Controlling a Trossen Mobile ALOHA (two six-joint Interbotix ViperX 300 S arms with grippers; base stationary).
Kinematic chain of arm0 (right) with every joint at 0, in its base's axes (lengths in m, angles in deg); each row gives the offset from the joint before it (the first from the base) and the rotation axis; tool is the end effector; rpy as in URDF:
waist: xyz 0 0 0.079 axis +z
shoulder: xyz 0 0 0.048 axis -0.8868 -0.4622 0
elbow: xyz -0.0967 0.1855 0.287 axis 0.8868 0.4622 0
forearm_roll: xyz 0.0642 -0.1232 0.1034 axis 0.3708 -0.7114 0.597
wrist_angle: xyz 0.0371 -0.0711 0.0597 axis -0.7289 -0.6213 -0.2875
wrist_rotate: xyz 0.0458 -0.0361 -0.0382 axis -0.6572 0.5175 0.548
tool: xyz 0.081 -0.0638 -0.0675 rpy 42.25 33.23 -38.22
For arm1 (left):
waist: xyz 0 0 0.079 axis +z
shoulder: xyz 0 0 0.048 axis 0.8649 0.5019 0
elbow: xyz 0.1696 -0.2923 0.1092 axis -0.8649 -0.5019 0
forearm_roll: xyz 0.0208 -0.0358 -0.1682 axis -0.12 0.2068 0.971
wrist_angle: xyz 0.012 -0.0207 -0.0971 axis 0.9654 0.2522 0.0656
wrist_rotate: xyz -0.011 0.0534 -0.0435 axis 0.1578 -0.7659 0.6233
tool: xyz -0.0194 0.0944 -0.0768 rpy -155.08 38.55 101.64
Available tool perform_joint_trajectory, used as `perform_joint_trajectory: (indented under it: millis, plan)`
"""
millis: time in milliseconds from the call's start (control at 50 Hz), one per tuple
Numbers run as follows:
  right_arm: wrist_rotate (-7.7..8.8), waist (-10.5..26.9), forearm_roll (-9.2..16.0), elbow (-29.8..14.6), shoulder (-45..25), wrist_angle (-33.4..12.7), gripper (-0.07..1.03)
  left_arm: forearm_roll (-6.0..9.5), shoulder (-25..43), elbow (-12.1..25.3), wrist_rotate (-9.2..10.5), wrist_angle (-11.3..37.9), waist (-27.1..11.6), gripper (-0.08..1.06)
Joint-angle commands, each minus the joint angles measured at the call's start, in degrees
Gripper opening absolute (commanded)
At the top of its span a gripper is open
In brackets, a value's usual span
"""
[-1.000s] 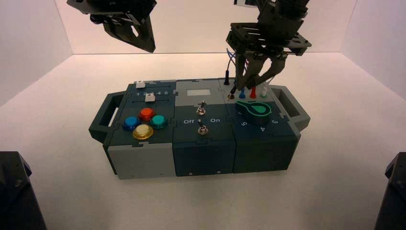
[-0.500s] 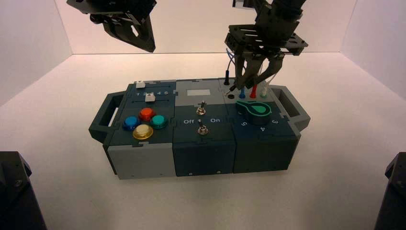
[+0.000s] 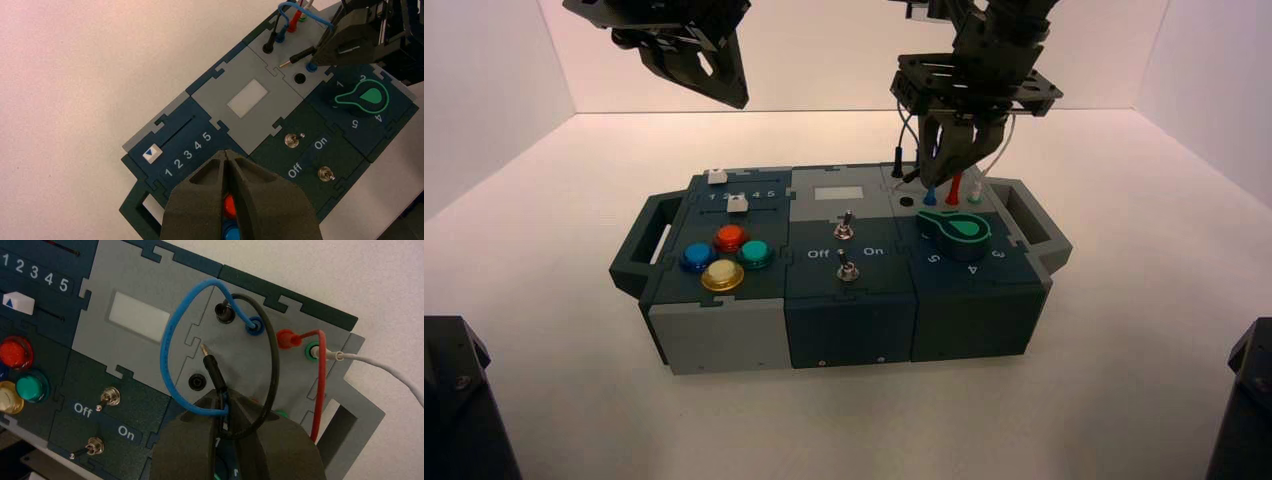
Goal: Pull the blue wire.
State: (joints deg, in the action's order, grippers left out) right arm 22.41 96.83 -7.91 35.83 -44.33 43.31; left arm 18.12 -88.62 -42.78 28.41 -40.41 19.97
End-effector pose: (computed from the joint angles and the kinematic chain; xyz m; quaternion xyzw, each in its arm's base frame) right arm 0.2395 0.1903 0.1071 -0.0694 0.6019 0.2236 0.7635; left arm 0.1873 -0.1606 0.1723 0.1481 0.4340 -0.3073 0.8338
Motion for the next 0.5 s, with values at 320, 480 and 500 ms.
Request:
perform_joint_trajectory:
  millis: [320, 480, 500]
  plan:
    - [-0.26, -0.26, -0.26, -4.92, 4.66, -5.71, -0.03, 0.0, -1.05, 1.76, -0.18, 0.0, -0.18, -0.03]
    - [-0.26, -0.18, 0.09, -6.59, 4.92, -5.89, -0.03, 0.18, -1.05, 1.76, -0.18, 0.18, -0.44, -0.03]
    - [-0.26, -0.18, 0.09, -7.03, 4.66, -5.8, -0.03, 0.18, -1.05, 1.76, -0.18, 0.18, -0.62, -0.03]
